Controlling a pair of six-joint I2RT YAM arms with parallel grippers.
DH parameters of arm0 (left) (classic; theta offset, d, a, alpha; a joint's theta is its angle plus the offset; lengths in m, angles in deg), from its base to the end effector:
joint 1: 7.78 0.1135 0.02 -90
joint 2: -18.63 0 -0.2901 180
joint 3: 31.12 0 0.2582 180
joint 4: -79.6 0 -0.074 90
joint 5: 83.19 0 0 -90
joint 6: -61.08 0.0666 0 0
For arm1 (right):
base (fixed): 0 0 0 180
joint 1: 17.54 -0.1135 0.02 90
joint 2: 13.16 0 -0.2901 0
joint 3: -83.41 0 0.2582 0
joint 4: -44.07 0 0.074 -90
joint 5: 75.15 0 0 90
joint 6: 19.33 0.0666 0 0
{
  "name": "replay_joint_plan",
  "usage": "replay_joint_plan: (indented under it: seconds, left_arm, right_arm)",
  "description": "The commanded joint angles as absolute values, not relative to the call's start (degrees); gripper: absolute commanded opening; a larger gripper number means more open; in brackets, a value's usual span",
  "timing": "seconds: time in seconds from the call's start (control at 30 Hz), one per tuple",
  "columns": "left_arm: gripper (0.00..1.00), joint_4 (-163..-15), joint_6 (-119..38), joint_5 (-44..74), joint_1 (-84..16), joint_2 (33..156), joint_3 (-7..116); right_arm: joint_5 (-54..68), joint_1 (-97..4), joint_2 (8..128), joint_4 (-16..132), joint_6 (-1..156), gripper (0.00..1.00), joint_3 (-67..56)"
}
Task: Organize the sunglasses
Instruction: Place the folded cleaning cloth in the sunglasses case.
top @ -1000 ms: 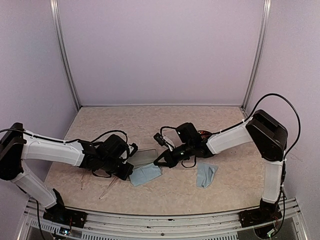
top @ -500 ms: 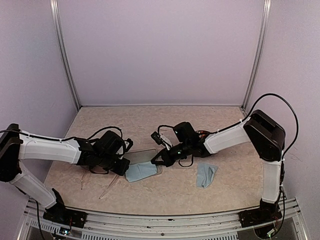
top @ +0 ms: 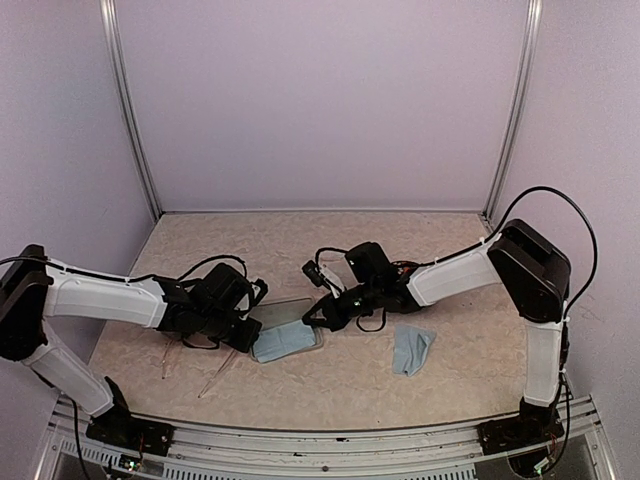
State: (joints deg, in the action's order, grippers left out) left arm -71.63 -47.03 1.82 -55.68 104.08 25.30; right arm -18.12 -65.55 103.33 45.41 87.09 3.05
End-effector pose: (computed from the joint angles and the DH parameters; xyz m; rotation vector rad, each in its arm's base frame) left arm 0.2038 -0.2169 0.1586 0.6383 2.5274 -0.3146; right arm 0.2815 0.3669 0.1419 -0.9798 2.1900 1.2189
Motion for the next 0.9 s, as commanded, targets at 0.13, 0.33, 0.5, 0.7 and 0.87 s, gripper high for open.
replay_joint_plan:
  seconds: [0.13, 0.33, 0.5, 0.7, 0.87]
  left_arm:
    - [0.0, -73.09, -46.12, 0.53, -54.72, 105.94, 26.69]
    - [0.0, -73.25, -45.83, 0.14, -54.54, 106.86, 27.12]
    - [0.0, -73.32, -45.62, -0.43, -54.45, 107.36, 27.77]
    - [0.0, -73.55, -45.61, -1.24, -54.28, 107.34, 28.1]
    - [0.0, -73.91, -45.54, -1.04, -54.28, 107.57, 28.18]
  right_arm:
    - [-16.85, -66.14, 104.44, 46.85, 86.41, 0.0, 1.5]
    - [-16.57, -66.1, 104.29, 47.04, 86.17, 0.0, 1.65]
    - [-16.52, -66.13, 104.43, 47.14, 86.2, 0.0, 1.44]
    - [-16.17, -66.08, 104.42, 47.22, 86.17, 0.0, 1.52]
    - [-16.02, -66.1, 104.43, 47.23, 86.22, 0.0, 1.57]
